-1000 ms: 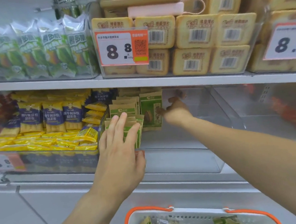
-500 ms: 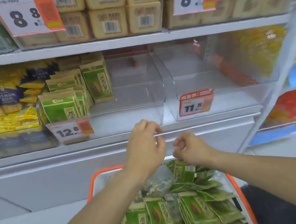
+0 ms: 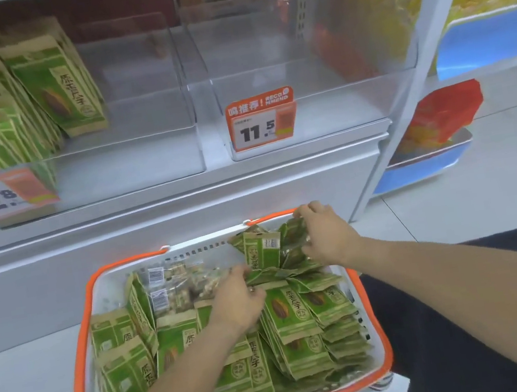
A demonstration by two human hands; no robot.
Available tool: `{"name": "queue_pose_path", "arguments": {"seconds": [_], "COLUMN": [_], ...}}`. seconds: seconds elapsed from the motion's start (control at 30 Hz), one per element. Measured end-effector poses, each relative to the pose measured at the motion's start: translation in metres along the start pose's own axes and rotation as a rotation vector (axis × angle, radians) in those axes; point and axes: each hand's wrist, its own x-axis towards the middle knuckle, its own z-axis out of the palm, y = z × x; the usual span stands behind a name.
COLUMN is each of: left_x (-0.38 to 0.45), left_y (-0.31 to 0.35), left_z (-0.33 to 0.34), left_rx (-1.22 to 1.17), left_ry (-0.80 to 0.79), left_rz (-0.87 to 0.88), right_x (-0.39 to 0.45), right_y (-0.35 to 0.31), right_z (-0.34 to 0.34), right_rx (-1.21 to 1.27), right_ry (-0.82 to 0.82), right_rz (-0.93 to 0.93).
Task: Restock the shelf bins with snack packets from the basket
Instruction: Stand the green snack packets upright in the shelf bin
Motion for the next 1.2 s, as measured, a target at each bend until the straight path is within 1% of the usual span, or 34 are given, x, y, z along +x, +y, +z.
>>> {"name": "queue_pose_path", "arguments": {"seconds": [0.1,0.2,0.27,0.3,0.37,0.43,0.47,0.5,0.53,0.6,0.63,0.67,0.7,0.8,0.83,0.87,1.0,1.1,1.2], "left_x": [0.003,0.007,0.009,0.010,0.016,0.022,0.024,0.025,0.025,0.023,0.022,0.020,0.019,0.017,0.016,0.014,0.008,0.007,0.004], "left_y": [-0.003,-0.009,-0.008,-0.007,-0.005,-0.004,-0.003,-0.003,-0.003,-0.008,-0.010,-0.013,-0.017,-0.026,-0.029,-0.032,-0.042,-0.044,-0.042], "left_z": [-0.001,0.002,0.004,0.005,0.006,0.002,-0.001,-0.003,-0.003,0.000,0.001,0.002,0.002,-0.003,-0.005,-0.007,-0.016,-0.020,-0.022], "left_rx": [-0.008,-0.057,-0.148,-0.225,-0.468,-0.785,-0.897,-0.958,-0.956,-0.846,-0.801,-0.780,-0.782,-0.823,-0.836,-0.847,-0.929,-1.010,-0.989], "left_ry": [0.011,0.000,0.004,0.008,-0.030,-0.158,-0.217,-0.252,-0.255,-0.231,-0.233,-0.248,-0.264,-0.296,-0.294,-0.292,-0.275,-0.209,-0.168], "left_rz": [-0.002,-0.010,-0.030,-0.059,-0.185,-0.333,-0.375,-0.396,-0.409,-0.412,-0.411,-0.415,-0.424,-0.443,-0.443,-0.439,-0.423,-0.426,-0.420], "right_x": [0.012,0.011,0.008,0.005,-0.003,-0.017,-0.026,-0.036,-0.044,-0.052,-0.050,-0.045,-0.036,-0.003,0.006,0.012,0.019,0.019,0.016], "right_y": [0.001,-0.004,-0.012,-0.018,-0.031,-0.045,-0.051,-0.056,-0.060,-0.060,-0.057,-0.052,-0.046,-0.020,-0.013,-0.008,-0.005,-0.005,-0.005], "right_z": [0.007,0.021,0.024,0.023,0.018,0.013,0.011,0.010,0.010,0.011,0.009,0.009,0.008,0.010,0.012,0.014,0.028,0.036,0.035], "right_rx": [-0.020,-0.039,-0.051,-0.050,-0.021,0.044,0.090,0.130,0.149,0.117,0.101,0.106,0.125,0.103,0.072,0.025,-0.167,-0.242,-0.221], "right_ry": [-0.127,-0.095,-0.089,-0.102,-0.120,-0.131,-0.150,-0.192,-0.260,-0.445,-0.519,-0.543,-0.503,-0.190,-0.149,-0.153,-0.300,-0.277,-0.203], "right_rz": [0.064,0.118,0.103,0.080,0.014,-0.049,-0.078,-0.112,-0.158,-0.242,-0.243,-0.209,-0.157,0.011,0.039,0.052,0.069,0.052,0.068]}}
